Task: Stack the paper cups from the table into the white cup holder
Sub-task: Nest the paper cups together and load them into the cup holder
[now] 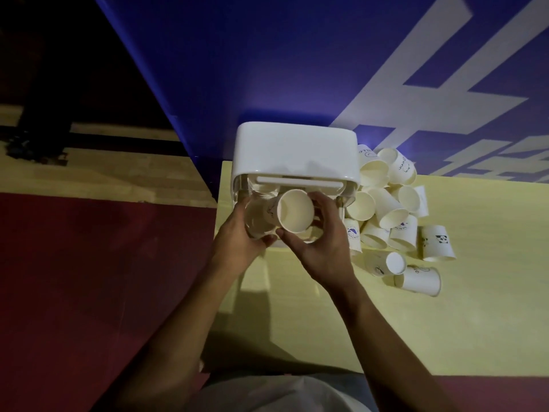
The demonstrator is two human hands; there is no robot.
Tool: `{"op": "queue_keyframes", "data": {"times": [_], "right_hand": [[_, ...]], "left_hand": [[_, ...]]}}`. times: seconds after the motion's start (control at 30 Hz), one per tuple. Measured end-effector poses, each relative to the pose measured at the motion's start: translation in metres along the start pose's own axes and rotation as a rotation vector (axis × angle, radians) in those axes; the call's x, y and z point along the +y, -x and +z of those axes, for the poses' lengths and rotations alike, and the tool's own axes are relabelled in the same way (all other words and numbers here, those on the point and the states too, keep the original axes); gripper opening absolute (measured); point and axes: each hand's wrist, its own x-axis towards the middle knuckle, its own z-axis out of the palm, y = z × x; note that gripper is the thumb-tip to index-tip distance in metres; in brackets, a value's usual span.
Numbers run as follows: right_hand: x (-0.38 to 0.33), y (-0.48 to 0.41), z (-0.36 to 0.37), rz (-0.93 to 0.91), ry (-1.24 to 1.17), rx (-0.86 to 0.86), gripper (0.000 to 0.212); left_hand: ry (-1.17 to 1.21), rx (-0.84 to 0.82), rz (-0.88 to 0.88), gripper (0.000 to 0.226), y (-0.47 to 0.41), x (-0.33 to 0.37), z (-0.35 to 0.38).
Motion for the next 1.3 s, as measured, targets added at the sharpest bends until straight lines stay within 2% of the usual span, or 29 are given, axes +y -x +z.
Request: {"op": "queue_keyframes", "data": {"times": [0.1,0.2,0.27,0.57,0.7,0.83,1.07,1.13,1.23,1.3], "right_hand": [[-0.001,-0.002,0.014,-0.03,0.033,-0.051,0.069],[0.008,-0.002,0.027,-0.026,0.089,-0.087,0.075],[0.014,-0.002,0.035,-0.023,0.117,-0.101,0.077],[0.035,-0.003,0.051,0.044,0.169,-0.193,0.082],[0.042,-0.003,0.051,0.07,0.175,-0.239,0.077],[0.045,-0.007,0.049,0.053,0.17,-0.289,0.073],[0.044,-0.011,0.044,0.053,0.175,-0.346,0.079],[0.042,-0.007,0.037,0.096,0.151,-0.337,0.084],[0.043,0.005,0.011,0.166,0.162,-0.251,0.07],[0.05,0.014,-0.016,0.176,0.19,-0.188,0.056]], "left_hand": [[0.105,-0.01,-0.01,0.074,0.01,-0.004,-0.011],[0.329,0.081,-0.06,0.048,0.016,-0.001,-0.018],[0.398,0.096,-0.044,0.034,0.015,0.003,-0.018],[0.264,0.012,-0.026,0.038,0.0,-0.016,0.002],[0.193,-0.004,0.003,0.041,0.0,-0.021,0.001],[0.237,-0.019,-0.022,0.043,0.002,-0.023,0.003],[0.281,0.038,-0.079,0.044,0.012,-0.01,0.003],[0.235,0.127,-0.082,0.045,0.021,0.001,0.002],[0.115,0.334,0.089,0.04,0.042,0.024,0.008],[0.053,0.325,0.239,0.039,0.051,0.042,0.023]]}}
